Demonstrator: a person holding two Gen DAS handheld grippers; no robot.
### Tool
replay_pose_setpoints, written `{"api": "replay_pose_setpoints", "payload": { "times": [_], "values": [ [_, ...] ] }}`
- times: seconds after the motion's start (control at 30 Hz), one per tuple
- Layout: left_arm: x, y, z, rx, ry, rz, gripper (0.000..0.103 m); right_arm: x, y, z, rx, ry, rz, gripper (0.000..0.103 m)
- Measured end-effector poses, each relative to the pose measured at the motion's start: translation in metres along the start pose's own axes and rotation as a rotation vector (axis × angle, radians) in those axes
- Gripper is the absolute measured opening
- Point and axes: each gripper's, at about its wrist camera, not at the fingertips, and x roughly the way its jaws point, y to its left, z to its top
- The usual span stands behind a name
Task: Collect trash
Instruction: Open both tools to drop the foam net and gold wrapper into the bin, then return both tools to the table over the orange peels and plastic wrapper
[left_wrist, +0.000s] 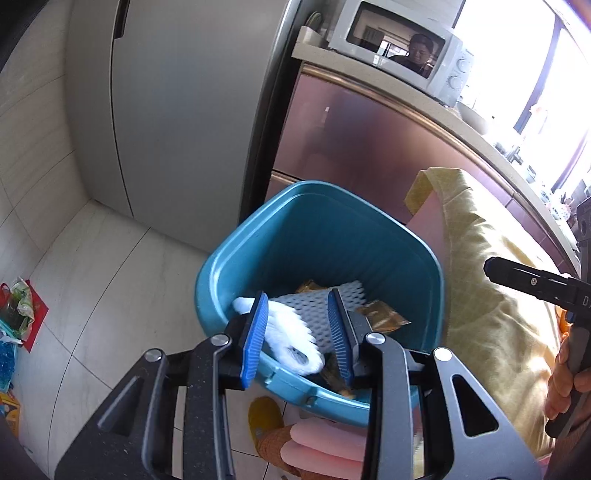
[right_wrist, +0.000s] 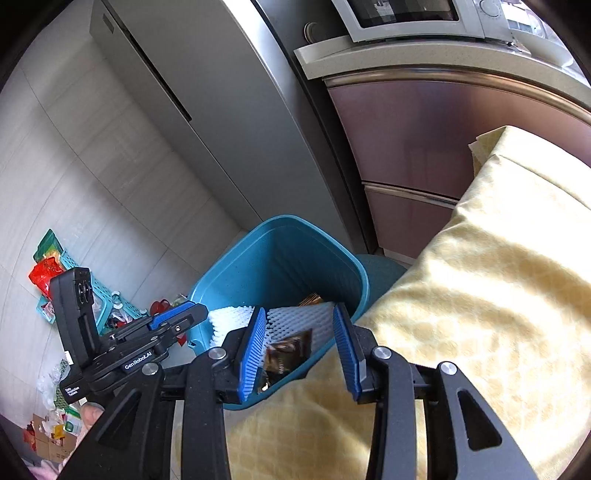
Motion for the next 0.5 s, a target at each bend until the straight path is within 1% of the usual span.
{"api": "replay_pose_setpoints", "payload": {
  "times": [0.27, 0.4, 0.5],
  "values": [
    [-0.02, -0.031, -0.003, 0.07, -0.041, -0.054, 0.039, -0.04, -0.007, -0.013, 0.003, -0.065, 0.028, 0.037],
    [-0.034, -0.055, -0.005, 0.126, -0.07, -0.107, 0.043, -0.067, -0.013, -0.022, 0.0, -0.112, 0.026, 0.042],
    [-0.045, -0.077, -0.006, 0.178, -0.095, -0.15, 0.046, -0.09, -0.021, -0.03, 0.012, -0.152, 0.019, 0.042]
  ]
}}
